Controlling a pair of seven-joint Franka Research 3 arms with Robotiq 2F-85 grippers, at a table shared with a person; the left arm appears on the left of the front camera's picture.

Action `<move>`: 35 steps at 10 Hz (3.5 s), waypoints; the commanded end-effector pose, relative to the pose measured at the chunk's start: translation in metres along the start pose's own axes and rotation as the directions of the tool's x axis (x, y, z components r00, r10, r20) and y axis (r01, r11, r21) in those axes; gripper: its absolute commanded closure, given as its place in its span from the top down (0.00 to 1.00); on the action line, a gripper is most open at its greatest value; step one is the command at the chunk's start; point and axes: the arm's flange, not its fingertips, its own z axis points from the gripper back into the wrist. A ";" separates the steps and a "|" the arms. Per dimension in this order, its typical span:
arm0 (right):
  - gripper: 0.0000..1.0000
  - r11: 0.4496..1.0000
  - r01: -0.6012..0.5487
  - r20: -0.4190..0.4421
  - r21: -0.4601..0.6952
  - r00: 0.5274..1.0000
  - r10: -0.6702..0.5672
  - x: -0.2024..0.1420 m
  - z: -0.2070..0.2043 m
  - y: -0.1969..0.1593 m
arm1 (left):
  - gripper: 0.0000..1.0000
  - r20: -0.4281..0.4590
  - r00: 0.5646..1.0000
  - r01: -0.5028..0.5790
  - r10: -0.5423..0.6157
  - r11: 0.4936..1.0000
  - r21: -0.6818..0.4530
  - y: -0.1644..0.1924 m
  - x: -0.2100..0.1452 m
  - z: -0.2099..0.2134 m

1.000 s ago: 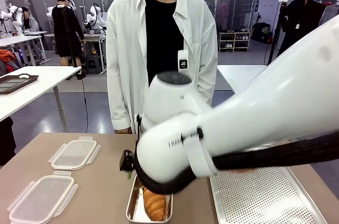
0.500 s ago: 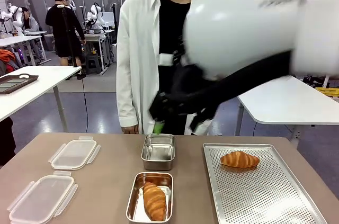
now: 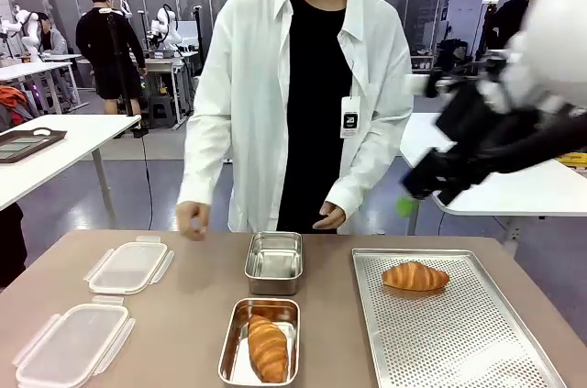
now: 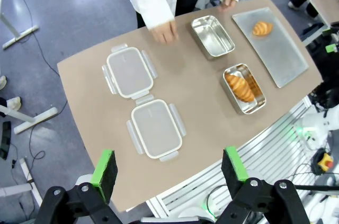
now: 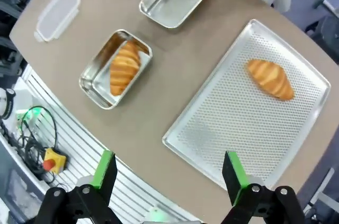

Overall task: Place the bread into the airtight container.
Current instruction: Pick up a Butter Roll and place it into an empty Airtight Container.

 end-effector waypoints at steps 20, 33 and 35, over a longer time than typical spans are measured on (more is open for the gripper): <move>1.00 0.979 0.043 0.457 0.199 0.880 -0.132 -0.071 0.050 -0.279 | 1.00 0.002 1.000 0.014 -0.014 1.000 -0.007 -0.001 0.000 0.000; 1.00 0.853 0.502 0.568 0.139 0.666 -0.484 -0.229 0.053 -0.355 | 1.00 0.002 1.000 0.014 -0.014 1.000 -0.007 -0.001 0.000 0.000; 1.00 0.853 0.502 0.568 0.139 0.666 -0.484 -0.229 0.053 -0.355 | 1.00 0.002 1.000 0.014 -0.014 1.000 -0.007 -0.001 0.000 0.000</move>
